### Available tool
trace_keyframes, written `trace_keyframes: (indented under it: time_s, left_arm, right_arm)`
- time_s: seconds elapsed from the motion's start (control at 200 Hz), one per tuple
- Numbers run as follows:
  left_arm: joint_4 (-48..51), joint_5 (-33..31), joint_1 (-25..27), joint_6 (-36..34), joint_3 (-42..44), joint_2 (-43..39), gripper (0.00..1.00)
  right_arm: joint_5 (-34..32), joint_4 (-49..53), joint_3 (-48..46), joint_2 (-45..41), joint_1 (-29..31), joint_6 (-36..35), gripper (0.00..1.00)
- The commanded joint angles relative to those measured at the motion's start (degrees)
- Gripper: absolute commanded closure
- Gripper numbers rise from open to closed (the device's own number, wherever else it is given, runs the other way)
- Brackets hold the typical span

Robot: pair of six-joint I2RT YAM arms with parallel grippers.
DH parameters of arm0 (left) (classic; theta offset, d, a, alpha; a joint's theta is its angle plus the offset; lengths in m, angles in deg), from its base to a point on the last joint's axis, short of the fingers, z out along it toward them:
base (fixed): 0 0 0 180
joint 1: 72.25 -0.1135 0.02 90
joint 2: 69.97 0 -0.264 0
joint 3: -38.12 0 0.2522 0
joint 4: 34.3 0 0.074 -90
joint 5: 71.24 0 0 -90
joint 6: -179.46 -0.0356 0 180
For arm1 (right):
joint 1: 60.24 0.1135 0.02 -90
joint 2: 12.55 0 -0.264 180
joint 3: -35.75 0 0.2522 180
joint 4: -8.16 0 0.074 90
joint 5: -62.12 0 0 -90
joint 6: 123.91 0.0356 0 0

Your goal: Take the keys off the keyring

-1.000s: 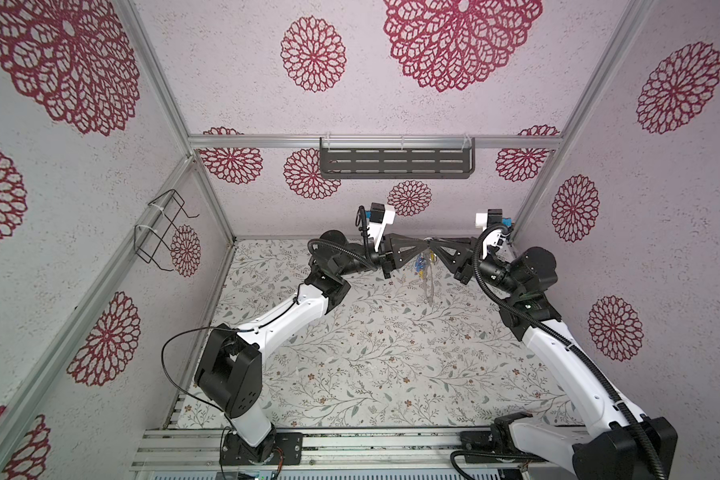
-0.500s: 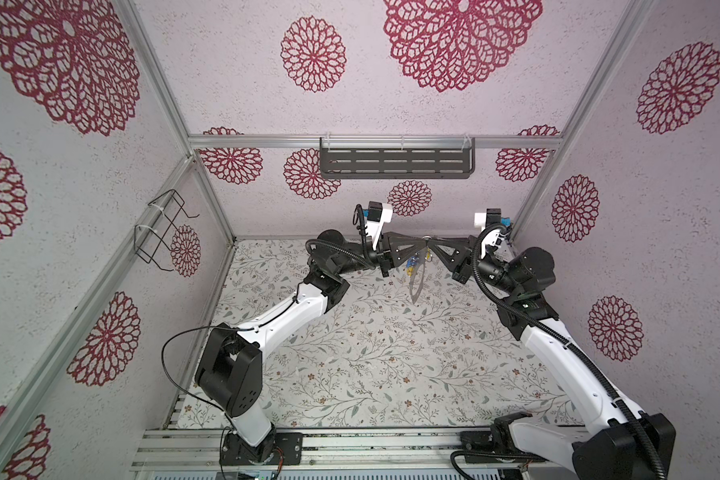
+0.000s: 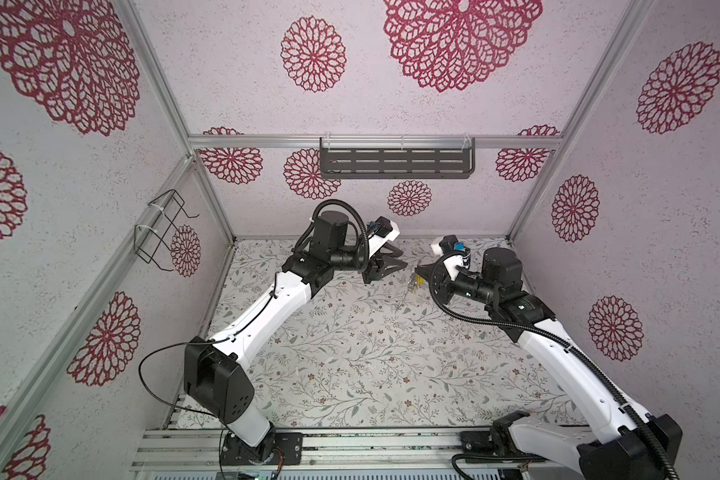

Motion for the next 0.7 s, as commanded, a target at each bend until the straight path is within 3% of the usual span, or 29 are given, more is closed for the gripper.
trace_keyframes:
  time_s: [0.0, 0.57, 0.696]
  left_arm:
    - [14.0, 0.6, 0.1, -10.6, -1.5, 2.7, 0.61]
    - [15.6, 5.4, 1.8, -10.2, -9.3, 8.2, 0.62]
    - [14.8, 5.6, 1.8, -9.7, -9.5, 8.1, 0.67]
  right_arm:
    - [-1.2, 1.9, 3.2, -0.7, 0.4, -7.9, 1.00]
    - [0.3, 3.5, 5.0, 0.7, 2.8, -7.8, 1.00]
    - [0.6, 3.5, 5.1, 0.6, 2.9, -7.7, 1.00]
